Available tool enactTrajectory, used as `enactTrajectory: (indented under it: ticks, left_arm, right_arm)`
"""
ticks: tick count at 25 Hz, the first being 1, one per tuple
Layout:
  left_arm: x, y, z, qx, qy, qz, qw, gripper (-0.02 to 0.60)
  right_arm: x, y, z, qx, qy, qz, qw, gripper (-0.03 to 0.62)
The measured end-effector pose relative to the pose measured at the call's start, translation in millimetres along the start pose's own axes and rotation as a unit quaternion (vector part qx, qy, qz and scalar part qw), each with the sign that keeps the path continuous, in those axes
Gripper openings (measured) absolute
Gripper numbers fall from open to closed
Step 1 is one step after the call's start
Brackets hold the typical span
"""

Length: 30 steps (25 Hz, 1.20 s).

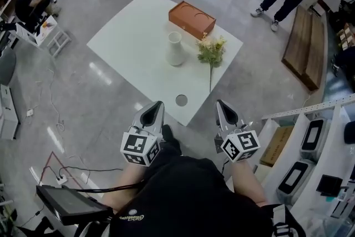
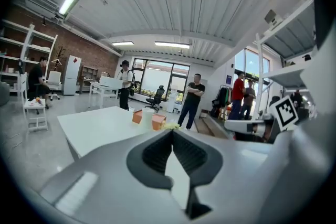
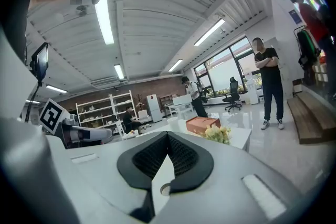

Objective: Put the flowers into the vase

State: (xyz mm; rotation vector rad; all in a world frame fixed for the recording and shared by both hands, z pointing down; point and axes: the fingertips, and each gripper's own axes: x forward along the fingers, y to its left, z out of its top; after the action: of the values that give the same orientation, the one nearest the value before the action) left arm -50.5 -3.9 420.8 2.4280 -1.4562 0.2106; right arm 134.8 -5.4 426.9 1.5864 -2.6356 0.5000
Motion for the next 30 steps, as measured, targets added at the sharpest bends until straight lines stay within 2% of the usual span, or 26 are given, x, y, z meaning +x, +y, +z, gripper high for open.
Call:
enactTrajectory:
  ticks: [6, 9, 19, 30]
  left_arm:
    - [51.7, 47.4, 30.0, 0.015, 0.005, -0.025, 0.9995, 0.008]
    - [73.7, 62.0, 35.7, 0.011, 0.009, -0.026, 0.9996, 0.008]
    - [97.4, 64.2, 36.5, -0.004, 0.012, 0.004, 0.9999, 0.008]
    - [107.8, 69.7, 25.9, -0.008, 0.039, 0.009, 0.9992, 0.008]
  right_arm:
    - [78.9, 2.9, 23.0, -0.007, 0.002, -0.007, 1.0, 0.0]
    - [102.9, -3.7, 31.3, -0.014, 0.003, -0.014, 1.0, 0.0]
    - [131.5, -18.4, 36.2, -0.024, 0.017, 0.021, 0.999, 0.0]
    - [159.1, -14.3, 16.5, -0.017, 0.064, 0.033, 0.997, 0.0]
